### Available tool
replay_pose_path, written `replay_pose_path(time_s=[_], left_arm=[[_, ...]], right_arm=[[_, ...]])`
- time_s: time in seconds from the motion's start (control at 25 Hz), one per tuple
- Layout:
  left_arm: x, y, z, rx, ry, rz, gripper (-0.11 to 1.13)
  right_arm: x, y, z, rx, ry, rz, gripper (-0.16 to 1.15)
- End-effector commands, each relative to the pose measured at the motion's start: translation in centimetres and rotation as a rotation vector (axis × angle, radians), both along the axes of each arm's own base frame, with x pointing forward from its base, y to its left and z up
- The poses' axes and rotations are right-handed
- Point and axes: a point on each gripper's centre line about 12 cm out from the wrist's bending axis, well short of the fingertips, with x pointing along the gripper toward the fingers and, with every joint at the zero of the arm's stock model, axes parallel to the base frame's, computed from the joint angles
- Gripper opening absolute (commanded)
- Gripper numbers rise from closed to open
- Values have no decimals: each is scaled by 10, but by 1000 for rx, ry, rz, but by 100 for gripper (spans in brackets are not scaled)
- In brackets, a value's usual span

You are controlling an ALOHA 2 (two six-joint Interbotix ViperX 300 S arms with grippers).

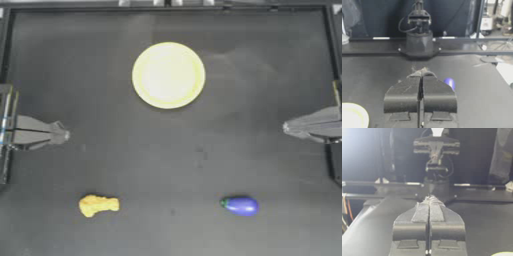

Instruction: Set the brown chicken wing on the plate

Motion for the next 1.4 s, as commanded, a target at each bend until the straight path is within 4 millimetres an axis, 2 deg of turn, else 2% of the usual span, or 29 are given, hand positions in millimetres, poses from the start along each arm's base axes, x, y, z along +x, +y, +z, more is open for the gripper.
replay_pose_path(time_s=[0.04, 0.08, 0.12, 0.24, 0.36, 0.44, 0.48, 0.52, 0.6, 0.68, 0.76, 0.8, 0.88, 0.92, 1.08, 1.4], left_arm=[[-7, 1, 3, -7, -48, 3, 5], [-9, 0, 5, -7, -63, 1, 0], [-10, 0, 7, -7, -71, 1, 0], [-9, 0, 8, 2, -69, 2, 8], [-9, 0, 8, 9, -67, 2, 7], [-8, 1, 8, 6, -66, 4, 12], [-8, 1, 8, 8, -66, 4, 18], [-7, 1, 8, 8, -64, 4, 26], [-5, 1, 8, 6, -54, 4, 52], [-1, 1, 9, 6, -35, 4, 90], [3, 1, 10, 9, -20, 4, 112], [4, 1, 10, 11, -8, 3, 109], [6, 1, 11, 12, 22, 3, 98], [6, 1, 10, 12, 38, 3, 97], [8, 1, 14, 7, 114, 3, 104], [17, 1, 13, -47, 489, 12, 103]], right_arm=[[-1, 0, -3, -15, -1, -2, 4], [-1, -1, -3, -14, 0, -3, -2], [-1, 0, -3, -14, 3, -2, -3], [0, 0, 0, -15, 0, -2, 6], [0, 0, 0, -15, 8, -2, 11], [0, 0, 1, -17, 8, -2, 15], [0, 0, 0, -20, 11, -2, 21], [0, 0, 0, -23, 9, -2, 28], [0, 0, 0, -36, 9, -1, 50], [0, 0, 0, -44, 12, -1, 78], [0, 0, 0, -42, 11, -1, 105], [0, 0, -1, -44, 14, -2, 111], [0, -2, -2, -41, 16, -11, 103], [0, -3, -3, -38, 19, -14, 98], [0, -4, -3, -34, 30, -22, 100], [0, -6, -6, -13, 63, -30, 100]])
